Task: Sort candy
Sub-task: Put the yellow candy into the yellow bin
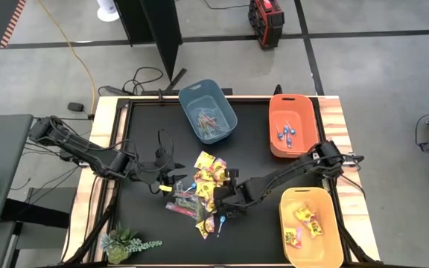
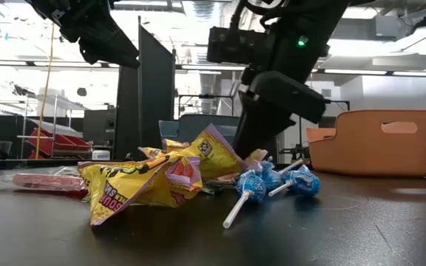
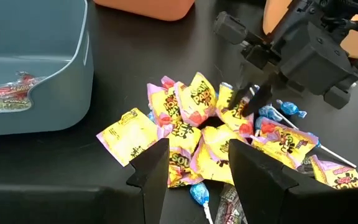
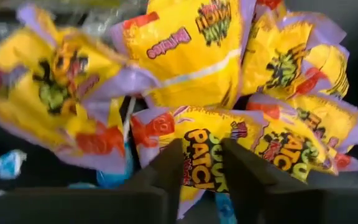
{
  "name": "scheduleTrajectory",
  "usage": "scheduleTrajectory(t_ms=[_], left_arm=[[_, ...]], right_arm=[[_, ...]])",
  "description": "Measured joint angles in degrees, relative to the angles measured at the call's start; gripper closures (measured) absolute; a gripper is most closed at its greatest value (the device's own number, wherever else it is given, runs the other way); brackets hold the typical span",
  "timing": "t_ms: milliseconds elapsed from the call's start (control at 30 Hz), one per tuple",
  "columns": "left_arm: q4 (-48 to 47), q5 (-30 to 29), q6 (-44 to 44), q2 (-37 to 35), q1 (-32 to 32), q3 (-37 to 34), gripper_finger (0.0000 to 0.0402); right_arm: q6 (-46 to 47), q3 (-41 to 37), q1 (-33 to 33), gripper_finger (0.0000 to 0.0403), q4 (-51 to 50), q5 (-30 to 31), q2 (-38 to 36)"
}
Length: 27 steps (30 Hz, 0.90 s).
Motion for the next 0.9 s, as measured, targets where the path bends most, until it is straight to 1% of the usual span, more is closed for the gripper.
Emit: scheduleTrajectory(t_ms=[133, 200, 367, 500, 633, 733, 800, 900], left_arm=[[0.01, 0.00, 0.00, 0.00, 0.00, 0.01, 0.0242], [0.01, 0.00, 0.00, 0.00, 0.00, -0.01, 0.0242], [0.01, 0.02, 0.00, 0.00, 0.00, -0.01, 0.0242], [0.03, 0.02, 0.00, 0.00, 0.00, -0.01, 0.0242], [0.03, 0.02, 0.00, 0.00, 0.00, -0.01, 0.0242], [0.03, 0.02, 0.01, 0.00, 0.00, -0.01, 0.0242], [0.05, 0.02, 0.02, 0.00, 0.00, 0.01, 0.0242], [0.05, 0.02, 0.02, 0.00, 0.00, 0.01, 0.0242]], right_arm=[[-0.07, -0.02, 0.27, 0.0377, -0.74, -0.03, -0.11], [-0.14, -0.02, 0.36, 0.0393, -1.29, 0.02, -0.11], [-0.41, 1.61, 0.96, 0.0399, -3.62, 1.38, -0.11], [-0.71, 5.99, 2.05, 0.0401, -8.36, 5.83, -0.13], [-1.94, 11.96, 3.83, 0.0402, -13.52, 10.31, -0.17], [-3.30, 14.37, 5.04, 0.0402, -13.02, 10.43, -1.47], [-4.72, 14.46, 5.94, 0.0402, -10.68, 9.32, -3.35], [-5.05, 14.50, 7.93, 0.0402, -10.04, 8.14, -6.13]])
